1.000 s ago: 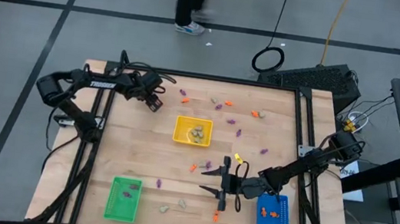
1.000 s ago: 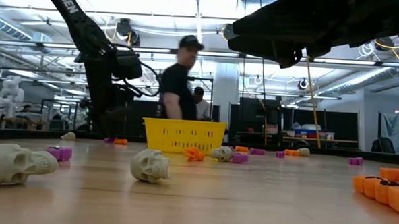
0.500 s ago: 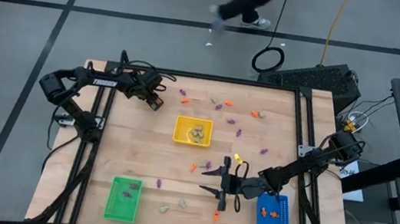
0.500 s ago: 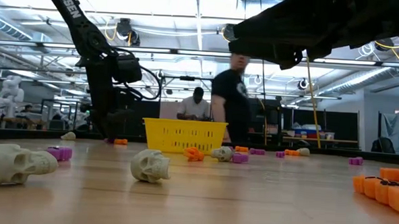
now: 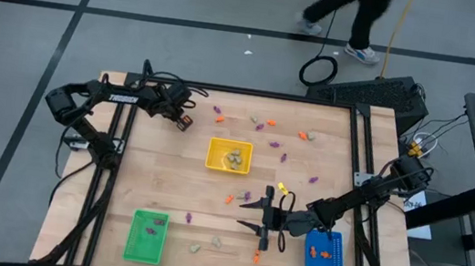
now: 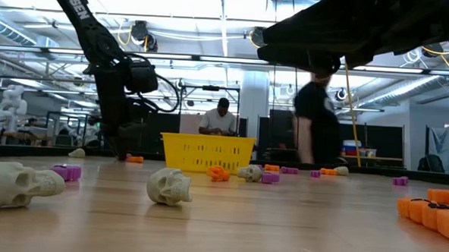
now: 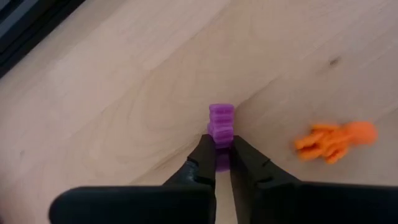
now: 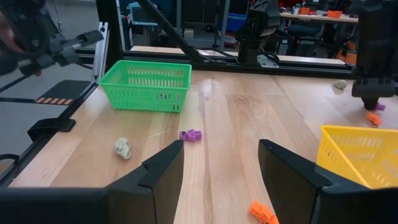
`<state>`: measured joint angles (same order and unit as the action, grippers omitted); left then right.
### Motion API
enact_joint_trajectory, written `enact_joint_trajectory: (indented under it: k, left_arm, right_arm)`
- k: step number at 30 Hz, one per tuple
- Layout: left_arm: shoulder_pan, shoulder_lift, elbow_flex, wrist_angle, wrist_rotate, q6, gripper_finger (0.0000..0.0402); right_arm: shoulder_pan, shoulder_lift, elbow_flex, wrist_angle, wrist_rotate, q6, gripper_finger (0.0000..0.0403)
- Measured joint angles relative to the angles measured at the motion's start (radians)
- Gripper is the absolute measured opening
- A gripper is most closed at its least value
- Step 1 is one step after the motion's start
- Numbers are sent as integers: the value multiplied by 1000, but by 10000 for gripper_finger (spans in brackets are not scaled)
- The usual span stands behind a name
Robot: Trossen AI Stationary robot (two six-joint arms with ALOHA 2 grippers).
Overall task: Sort Halloween decoration
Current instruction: Put the purple skeleton toy in the green basket
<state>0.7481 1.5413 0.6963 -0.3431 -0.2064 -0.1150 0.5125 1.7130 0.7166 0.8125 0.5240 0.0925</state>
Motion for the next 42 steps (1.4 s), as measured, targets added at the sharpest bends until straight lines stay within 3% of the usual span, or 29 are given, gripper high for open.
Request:
enact_joint_trajectory:
  k: [9,15,20,30,37,42]
  left_arm:
    - [-34,-194,1,-116,21,-2,22]
    - [-107,-397,1,-137,197,-24,22]
    - [-206,-575,1,-137,253,-67,22]
    - [-474,-817,3,-78,286,-165,22]
    - [-727,-836,3,46,284,-193,22]
    - [-924,-813,4,74,214,-193,22]
  right_arm:
    - [0,0,0,-3,0,0,192]
    - [0,0,0,-2,0,0,192]
    - [0,0,0,-2,0,0,192]
    - [0,0,0,-2,0,0,192]
    - [0,0,0,-2,0,8,192]
    - [0,0,0,-2,0,15,192]
